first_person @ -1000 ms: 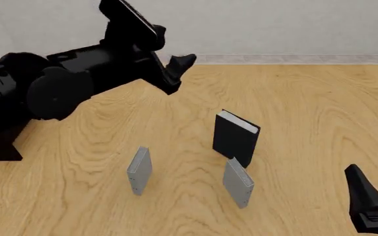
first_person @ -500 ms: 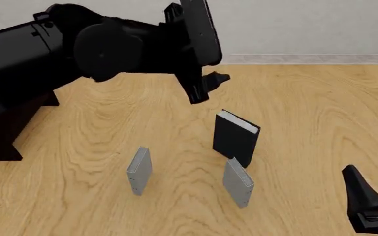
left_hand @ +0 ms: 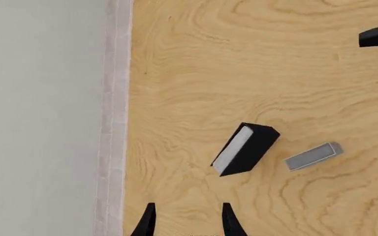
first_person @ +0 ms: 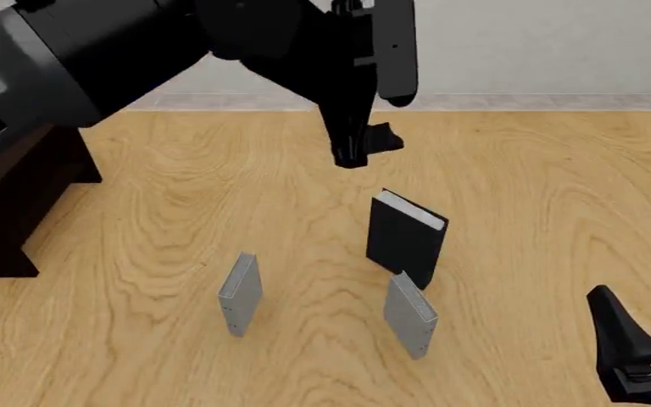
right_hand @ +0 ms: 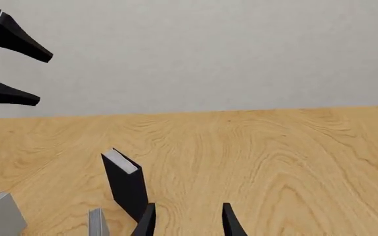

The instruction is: Pick up the book in the middle and place it on the cabinet shelf.

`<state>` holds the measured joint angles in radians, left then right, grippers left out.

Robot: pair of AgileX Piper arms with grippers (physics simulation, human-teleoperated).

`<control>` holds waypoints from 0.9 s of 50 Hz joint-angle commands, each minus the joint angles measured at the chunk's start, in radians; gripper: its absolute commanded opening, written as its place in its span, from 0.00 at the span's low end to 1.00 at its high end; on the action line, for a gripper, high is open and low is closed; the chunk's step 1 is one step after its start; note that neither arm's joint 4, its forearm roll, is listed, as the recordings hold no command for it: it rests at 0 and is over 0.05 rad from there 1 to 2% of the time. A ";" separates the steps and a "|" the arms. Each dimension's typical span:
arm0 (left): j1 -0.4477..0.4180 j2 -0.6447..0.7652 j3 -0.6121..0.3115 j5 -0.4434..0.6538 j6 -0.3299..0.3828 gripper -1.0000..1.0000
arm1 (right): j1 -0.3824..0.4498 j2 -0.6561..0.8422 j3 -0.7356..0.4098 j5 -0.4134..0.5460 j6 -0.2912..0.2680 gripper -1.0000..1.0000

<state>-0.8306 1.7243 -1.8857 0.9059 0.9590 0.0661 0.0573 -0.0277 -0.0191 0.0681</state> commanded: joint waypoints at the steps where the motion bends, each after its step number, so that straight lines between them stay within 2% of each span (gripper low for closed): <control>1: -0.036 0.040 0.008 0.032 0.064 1.00 | -0.004 -0.008 -0.001 0.008 0.003 1.00; 7: -0.035 0.067 0.033 -0.006 0.069 1.00 | -0.003 0.002 0.002 -0.005 0.007 1.00; 10: -0.044 0.063 0.092 -0.042 0.099 1.00 | -0.001 0.000 -0.002 0.002 0.009 1.00; 14: -0.057 0.075 0.097 -0.047 0.093 1.00 | -0.002 0.002 -0.001 -0.001 0.010 1.00; 17: -0.052 0.118 0.033 -0.038 0.075 1.00 | -0.004 0.007 0.006 -0.013 0.013 1.00; 19: -0.032 0.108 0.116 -0.071 0.152 1.00 | -0.003 0.003 0.005 -0.008 0.013 1.00; 20: -0.032 0.107 0.118 -0.072 0.152 1.00 | -0.003 0.003 0.005 -0.008 0.013 1.00; 21: -0.020 0.101 0.169 -0.087 0.193 1.00 | -0.003 0.004 0.006 -0.010 0.014 1.00; 24: -0.033 0.092 0.216 -0.098 0.199 1.00 | -0.004 0.002 0.005 -0.009 0.016 1.00; 33: -0.003 0.113 0.181 -0.083 0.238 1.00 | -0.002 0.003 0.005 -0.008 0.017 1.00; 35: 0.010 0.111 0.204 -0.073 0.268 1.00 | -0.001 0.002 -0.001 -0.002 0.017 1.00; 45: 0.003 0.125 0.194 -0.088 0.268 1.00 | 0.000 0.007 0.011 -0.017 0.016 1.00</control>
<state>-0.8332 1.8359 -1.7008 0.8252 1.2011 0.0648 0.0604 -0.0222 -0.0283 0.0837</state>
